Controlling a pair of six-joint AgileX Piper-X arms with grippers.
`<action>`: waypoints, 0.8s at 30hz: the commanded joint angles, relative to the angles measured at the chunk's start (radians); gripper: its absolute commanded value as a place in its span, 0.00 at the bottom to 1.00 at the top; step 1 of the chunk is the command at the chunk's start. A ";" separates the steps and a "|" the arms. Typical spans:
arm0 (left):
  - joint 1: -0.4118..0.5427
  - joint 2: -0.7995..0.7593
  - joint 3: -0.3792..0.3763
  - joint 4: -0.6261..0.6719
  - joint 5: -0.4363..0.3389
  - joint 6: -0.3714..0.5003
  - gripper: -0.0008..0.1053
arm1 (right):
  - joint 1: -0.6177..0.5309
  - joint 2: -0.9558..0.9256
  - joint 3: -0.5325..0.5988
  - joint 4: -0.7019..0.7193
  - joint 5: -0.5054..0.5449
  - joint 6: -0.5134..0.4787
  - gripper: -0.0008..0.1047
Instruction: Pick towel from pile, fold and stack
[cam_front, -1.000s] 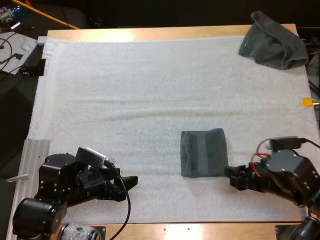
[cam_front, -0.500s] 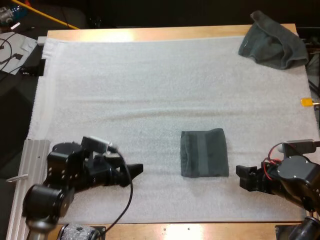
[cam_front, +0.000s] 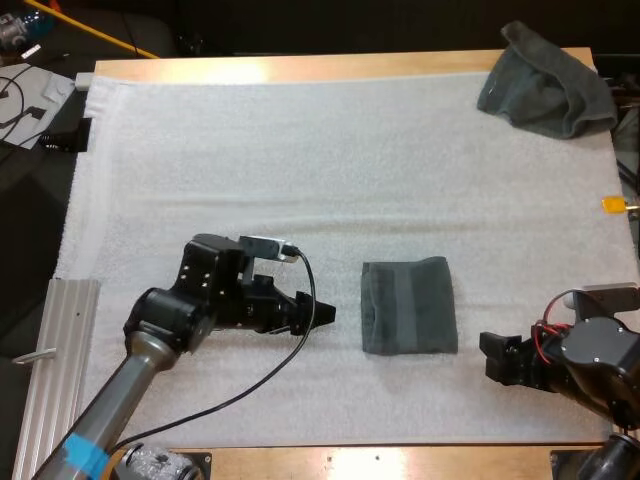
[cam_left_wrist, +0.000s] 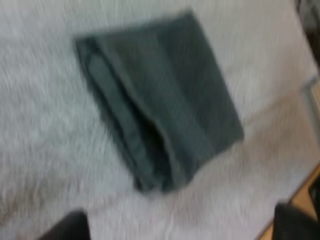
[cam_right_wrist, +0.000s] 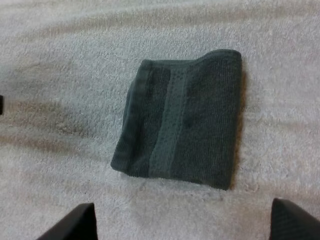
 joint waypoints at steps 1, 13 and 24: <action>-0.039 0.045 -0.004 -0.059 -0.010 -0.031 0.68 | 0.001 -0.001 -0.007 0.009 0.001 -0.005 0.65; -0.184 0.422 -0.006 -0.430 -0.039 -0.279 0.68 | 0.003 0.005 -0.006 0.022 -0.004 -0.001 0.64; -0.164 0.600 -0.023 -0.474 0.029 -0.340 0.68 | 0.002 0.008 -0.007 0.039 -0.003 0.000 0.64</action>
